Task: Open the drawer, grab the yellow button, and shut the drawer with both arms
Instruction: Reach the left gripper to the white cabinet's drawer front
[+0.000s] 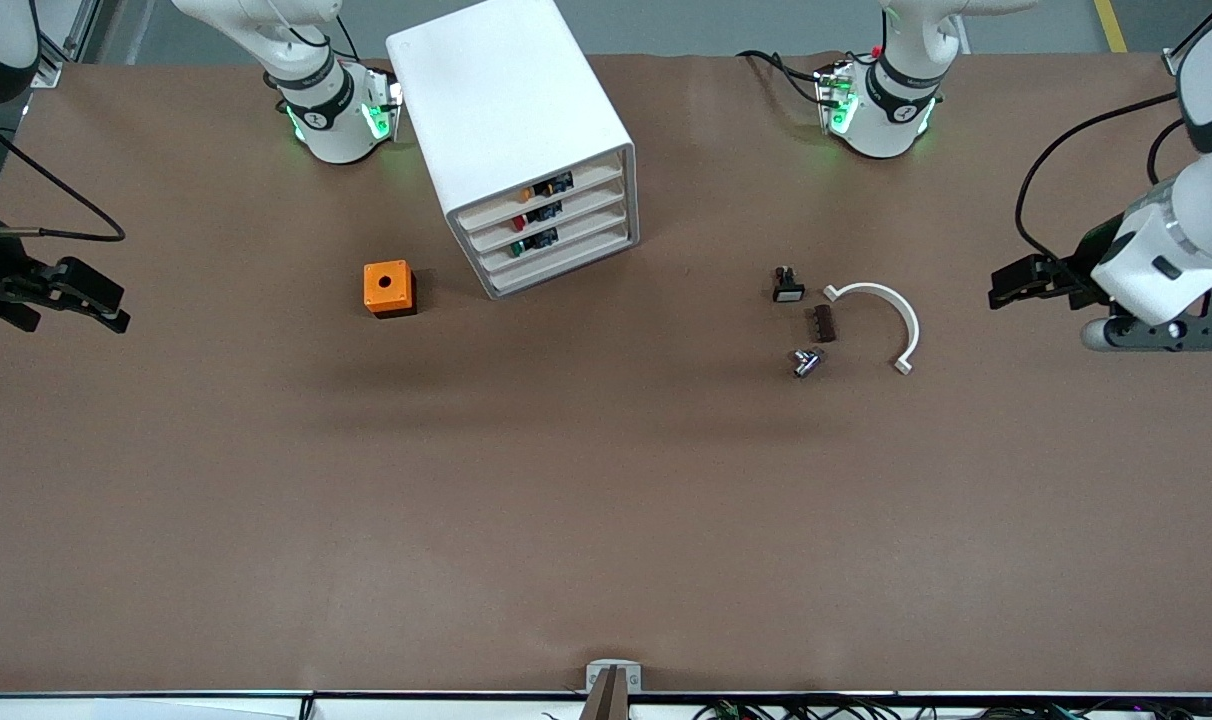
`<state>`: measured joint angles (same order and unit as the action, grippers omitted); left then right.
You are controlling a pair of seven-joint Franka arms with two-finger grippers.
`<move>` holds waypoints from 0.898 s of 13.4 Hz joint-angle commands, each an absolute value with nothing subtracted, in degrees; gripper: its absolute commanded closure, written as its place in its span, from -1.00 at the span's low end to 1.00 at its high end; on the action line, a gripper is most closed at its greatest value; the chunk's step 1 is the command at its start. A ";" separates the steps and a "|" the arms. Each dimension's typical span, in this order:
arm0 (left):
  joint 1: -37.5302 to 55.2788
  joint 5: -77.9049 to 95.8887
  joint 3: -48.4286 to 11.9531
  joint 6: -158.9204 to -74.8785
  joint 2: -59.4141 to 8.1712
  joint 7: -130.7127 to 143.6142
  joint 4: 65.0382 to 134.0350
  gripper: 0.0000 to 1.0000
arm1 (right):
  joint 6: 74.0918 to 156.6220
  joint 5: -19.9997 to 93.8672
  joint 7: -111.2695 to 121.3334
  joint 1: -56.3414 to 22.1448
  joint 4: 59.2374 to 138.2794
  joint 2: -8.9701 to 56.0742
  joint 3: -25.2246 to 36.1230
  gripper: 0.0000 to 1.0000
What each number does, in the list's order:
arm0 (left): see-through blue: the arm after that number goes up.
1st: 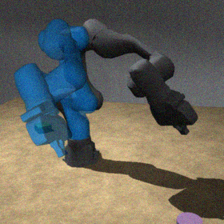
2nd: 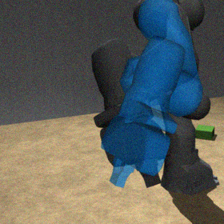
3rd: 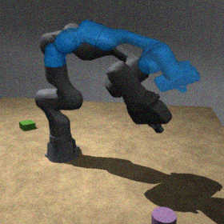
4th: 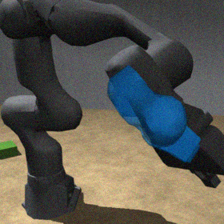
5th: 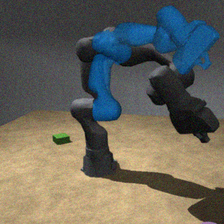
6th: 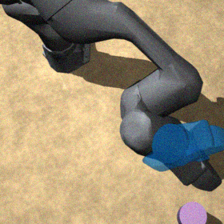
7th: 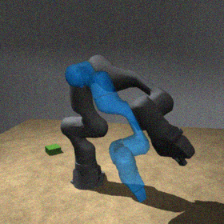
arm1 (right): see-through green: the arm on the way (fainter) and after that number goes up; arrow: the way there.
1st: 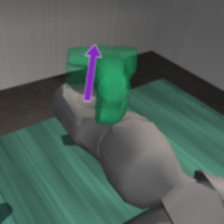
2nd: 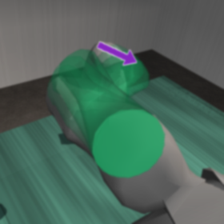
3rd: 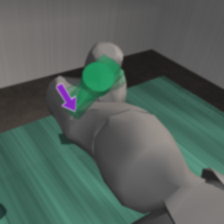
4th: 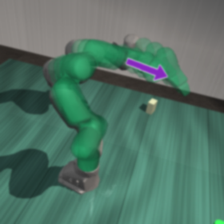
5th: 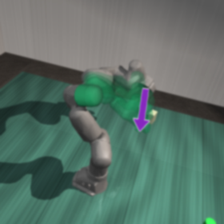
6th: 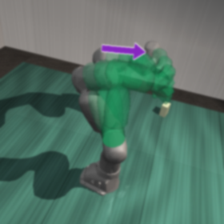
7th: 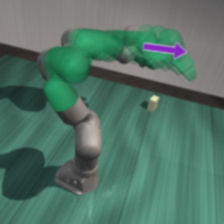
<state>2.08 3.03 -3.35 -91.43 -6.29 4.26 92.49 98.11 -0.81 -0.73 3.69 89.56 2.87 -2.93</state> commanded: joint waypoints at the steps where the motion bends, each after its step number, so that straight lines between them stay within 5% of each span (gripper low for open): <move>1: 3.59 2.29 -3.52 -90.79 -8.69 4.48 91.58 -0.99 | 97.82 -1.67 -1.32 3.43 89.21 2.55 -2.99 -0.99; 12: 18.09 19.49 -3.69 -81.21 -17.91 53.54 82.63 -0.99 | 97.91 -1.67 -1.32 3.60 89.30 2.55 -2.99 -0.99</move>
<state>15.62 16.24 -4.01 -82.95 -14.14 42.78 87.08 98.12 -0.81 -0.73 3.63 89.54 2.87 -2.93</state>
